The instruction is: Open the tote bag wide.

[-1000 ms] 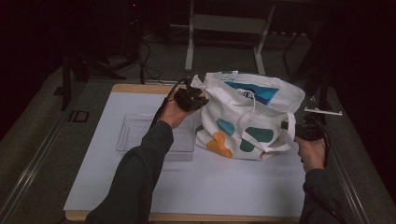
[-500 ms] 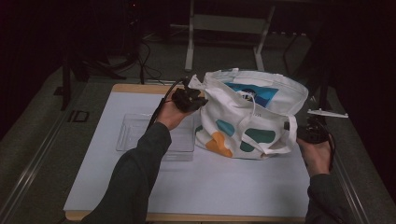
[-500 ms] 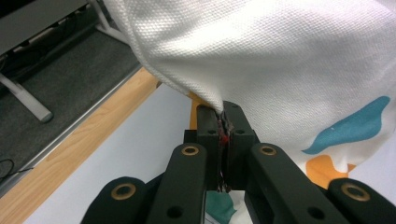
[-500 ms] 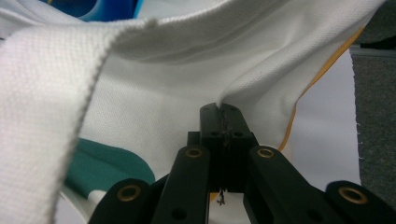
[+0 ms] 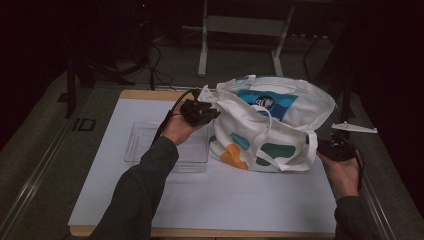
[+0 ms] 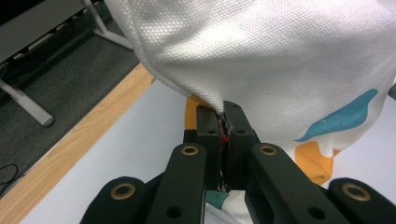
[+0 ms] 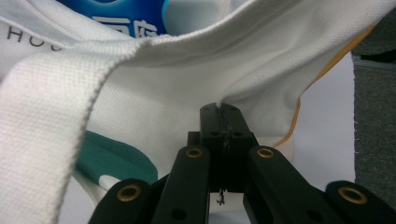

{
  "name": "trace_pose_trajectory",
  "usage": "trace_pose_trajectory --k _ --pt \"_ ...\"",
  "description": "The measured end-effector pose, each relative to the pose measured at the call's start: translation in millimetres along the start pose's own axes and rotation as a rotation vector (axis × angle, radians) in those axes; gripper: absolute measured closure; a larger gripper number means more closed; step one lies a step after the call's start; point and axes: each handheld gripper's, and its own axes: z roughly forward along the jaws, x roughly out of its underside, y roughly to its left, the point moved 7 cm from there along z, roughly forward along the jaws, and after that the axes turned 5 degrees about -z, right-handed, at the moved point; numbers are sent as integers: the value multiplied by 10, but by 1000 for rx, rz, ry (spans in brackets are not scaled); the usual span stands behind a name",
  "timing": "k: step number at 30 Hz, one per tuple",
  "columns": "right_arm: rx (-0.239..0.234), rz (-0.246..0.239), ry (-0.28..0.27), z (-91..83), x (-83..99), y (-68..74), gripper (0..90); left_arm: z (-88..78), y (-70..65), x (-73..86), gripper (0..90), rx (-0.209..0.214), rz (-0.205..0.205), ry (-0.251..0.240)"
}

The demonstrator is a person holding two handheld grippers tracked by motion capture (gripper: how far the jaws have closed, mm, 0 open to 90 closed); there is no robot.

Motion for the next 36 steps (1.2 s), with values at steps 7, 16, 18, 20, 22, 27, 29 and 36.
trace_pose_trajectory --k 7,16,18,20,22,27,29,36 --pt "-7 -23 5 -56 69 51 898 -34 -57 41 875 11 1 -5" --pt "-15 -59 22 -74 158 111 898 -27 -117 131 874 23 15 18" --pt "-16 -67 27 -76 170 131 898 -24 -125 156 874 27 15 22" --pt "-15 -77 29 -79 177 138 898 -22 -127 183 874 33 17 28" --pt "-17 -79 32 -79 185 150 898 -21 -130 197 874 35 20 31" --pt "-9 -121 58 -67 251 198 898 -2 -172 283 874 42 31 56" --pt "-3 -133 63 -61 269 212 898 6 -185 301 874 46 33 57" --pt "14 -176 98 -14 337 256 897 70 -214 410 874 44 47 101"
